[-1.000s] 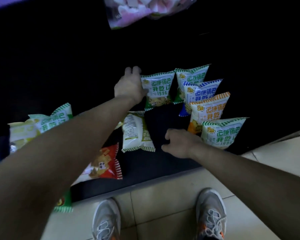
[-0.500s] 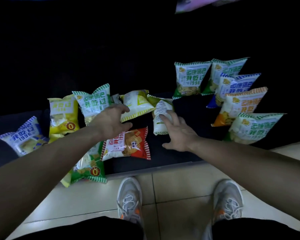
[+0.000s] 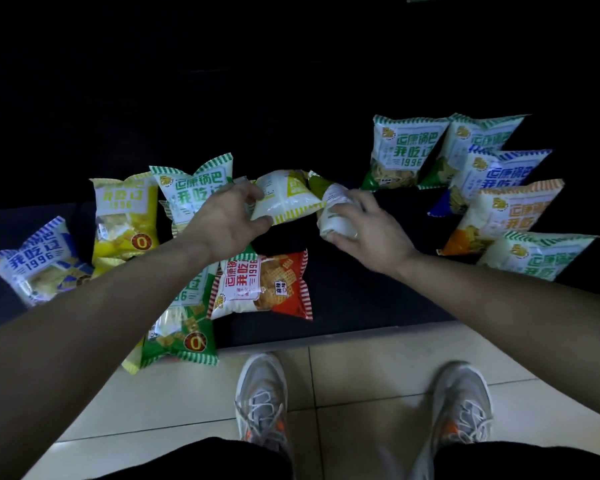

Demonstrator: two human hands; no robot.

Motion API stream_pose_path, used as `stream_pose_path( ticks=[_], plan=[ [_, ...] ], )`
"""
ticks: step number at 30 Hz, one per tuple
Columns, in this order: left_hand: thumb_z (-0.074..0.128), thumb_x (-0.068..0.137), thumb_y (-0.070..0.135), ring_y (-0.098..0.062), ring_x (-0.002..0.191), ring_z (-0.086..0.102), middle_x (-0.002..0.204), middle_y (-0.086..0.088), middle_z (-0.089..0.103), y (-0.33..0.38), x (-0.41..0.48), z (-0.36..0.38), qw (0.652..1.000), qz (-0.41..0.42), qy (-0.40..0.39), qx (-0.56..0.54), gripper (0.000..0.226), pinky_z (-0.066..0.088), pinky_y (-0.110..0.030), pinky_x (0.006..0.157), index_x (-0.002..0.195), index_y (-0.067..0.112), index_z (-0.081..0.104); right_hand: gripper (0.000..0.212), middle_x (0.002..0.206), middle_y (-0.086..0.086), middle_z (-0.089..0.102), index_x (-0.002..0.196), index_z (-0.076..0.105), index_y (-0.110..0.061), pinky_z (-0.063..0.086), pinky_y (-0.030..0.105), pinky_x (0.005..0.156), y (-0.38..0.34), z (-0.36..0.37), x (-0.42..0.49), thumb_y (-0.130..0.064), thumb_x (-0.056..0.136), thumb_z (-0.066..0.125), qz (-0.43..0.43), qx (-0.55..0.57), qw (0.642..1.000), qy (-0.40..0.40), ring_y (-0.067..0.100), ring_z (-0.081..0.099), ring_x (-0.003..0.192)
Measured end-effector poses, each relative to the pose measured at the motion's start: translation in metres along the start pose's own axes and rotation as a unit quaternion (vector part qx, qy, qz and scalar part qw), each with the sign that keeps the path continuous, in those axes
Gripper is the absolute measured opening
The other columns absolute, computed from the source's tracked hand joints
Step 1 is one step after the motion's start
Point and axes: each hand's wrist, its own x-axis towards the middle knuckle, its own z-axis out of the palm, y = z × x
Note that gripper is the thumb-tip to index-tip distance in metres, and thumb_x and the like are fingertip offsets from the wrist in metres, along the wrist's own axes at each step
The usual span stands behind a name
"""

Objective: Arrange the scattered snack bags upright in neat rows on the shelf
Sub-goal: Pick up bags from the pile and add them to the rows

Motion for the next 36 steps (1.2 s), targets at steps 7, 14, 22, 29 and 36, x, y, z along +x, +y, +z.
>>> stream_pose_path(
  ticks=[7, 14, 22, 29, 36],
  plan=[
    [0.065, 0.092, 0.036, -0.025, 0.114, 0.056, 0.127, -0.009, 0.056, 0.02, -0.012, -0.006, 1.0, 0.002, -0.007, -0.008, 0.048, 0.039, -0.025, 0.084, 0.135, 0.02, 0.051, 0.04, 0.126, -0.002, 0.057, 0.126, 0.063, -0.019, 0.043, 0.032, 0.101, 0.008, -0.046, -0.012, -0.042, 0.094, 0.063, 0.009, 0.067, 0.997, 0.028, 0.017, 0.055, 0.117],
    [0.067, 0.09, 0.038, -0.024, 0.103, 0.06, 0.125, -0.003, 0.057, 0.037, -0.003, 0.003, 0.999, -0.012, 0.002, -0.04, 0.044, 0.051, -0.034, 0.084, 0.129, 0.022, 0.055, 0.036, 0.119, -0.001, 0.063, 0.129, 0.056, -0.016, 0.044, 0.027, 0.084, 0.021, -0.063, -0.035, -0.036, 0.099, 0.056, 0.065, 0.131, 0.989, 0.027, 0.015, 0.059, 0.107],
    [0.064, 0.092, 0.039, -0.019, 0.106, 0.06, 0.131, 0.003, 0.054, 0.048, 0.006, 0.021, 0.999, 0.006, -0.012, -0.035, 0.045, 0.05, -0.034, 0.09, 0.132, 0.022, 0.052, 0.075, 0.162, 0.009, 0.021, 0.156, 0.006, -0.029, 0.045, 0.042, 0.098, 0.025, -0.055, -0.008, -0.04, 0.099, 0.053, 0.132, 0.116, 0.982, 0.066, 0.035, 0.056, 0.122],
    [0.063, 0.092, 0.041, -0.018, 0.107, 0.06, 0.134, 0.004, 0.054, 0.045, 0.005, 0.021, 0.999, 0.021, -0.016, -0.028, 0.046, 0.051, -0.036, 0.091, 0.133, 0.023, 0.05, 0.117, 0.148, 0.01, 0.044, 0.153, 0.004, -0.039, 0.049, 0.048, 0.097, 0.017, -0.054, 0.003, -0.038, 0.071, 0.087, 0.097, 0.084, 0.992, -0.001, 0.031, 0.05, 0.128],
    [0.079, 0.076, 0.046, -0.005, 0.108, 0.052, 0.128, 0.014, 0.051, 0.068, -0.005, -0.001, 0.994, 0.097, -0.003, -0.052, 0.067, 0.044, -0.025, 0.085, 0.134, 0.028, 0.049, 0.086, 0.116, -0.008, 0.059, 0.135, 0.047, -0.024, 0.05, 0.033, 0.084, 0.002, -0.112, -0.035, -0.035, 0.062, 0.093, 0.076, 0.055, 0.993, -0.067, 0.014, 0.058, 0.102]
  ],
)
